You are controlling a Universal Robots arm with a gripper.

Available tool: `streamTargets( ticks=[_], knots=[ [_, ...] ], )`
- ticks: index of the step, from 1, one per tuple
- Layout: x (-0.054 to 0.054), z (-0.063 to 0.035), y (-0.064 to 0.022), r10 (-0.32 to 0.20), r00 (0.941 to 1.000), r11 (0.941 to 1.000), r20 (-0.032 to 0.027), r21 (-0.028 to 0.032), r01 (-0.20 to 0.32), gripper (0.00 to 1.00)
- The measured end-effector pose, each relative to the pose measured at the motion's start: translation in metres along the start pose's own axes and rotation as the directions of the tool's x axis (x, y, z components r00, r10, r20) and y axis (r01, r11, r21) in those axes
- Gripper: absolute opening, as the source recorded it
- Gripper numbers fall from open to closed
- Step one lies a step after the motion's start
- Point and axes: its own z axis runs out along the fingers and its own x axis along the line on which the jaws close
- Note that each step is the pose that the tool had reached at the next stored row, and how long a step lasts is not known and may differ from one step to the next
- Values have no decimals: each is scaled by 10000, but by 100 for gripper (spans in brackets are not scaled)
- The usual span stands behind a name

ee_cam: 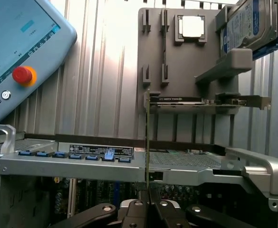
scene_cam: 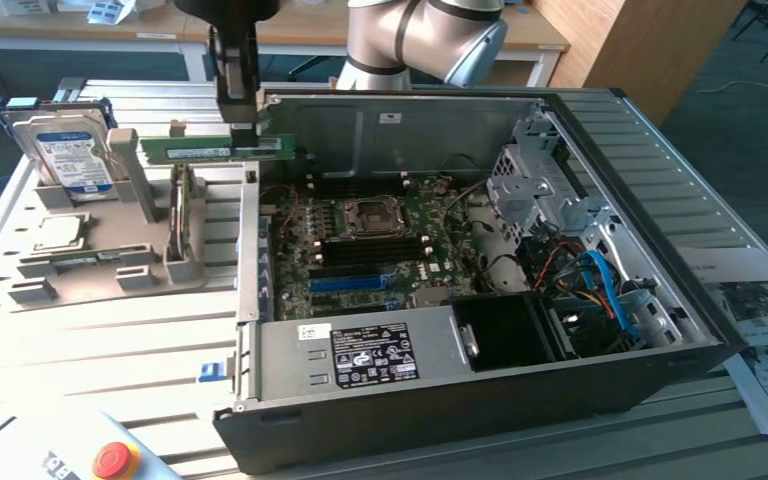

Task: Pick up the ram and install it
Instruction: 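Pick up the ram and move it above insertion slot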

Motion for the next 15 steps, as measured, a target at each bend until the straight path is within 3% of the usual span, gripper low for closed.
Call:
streamTargets(
  ticks=[15],
  knots=[
    [39, -15, -517, 2, 10000, 10000, 2, -42, -2, 12]
  ],
)
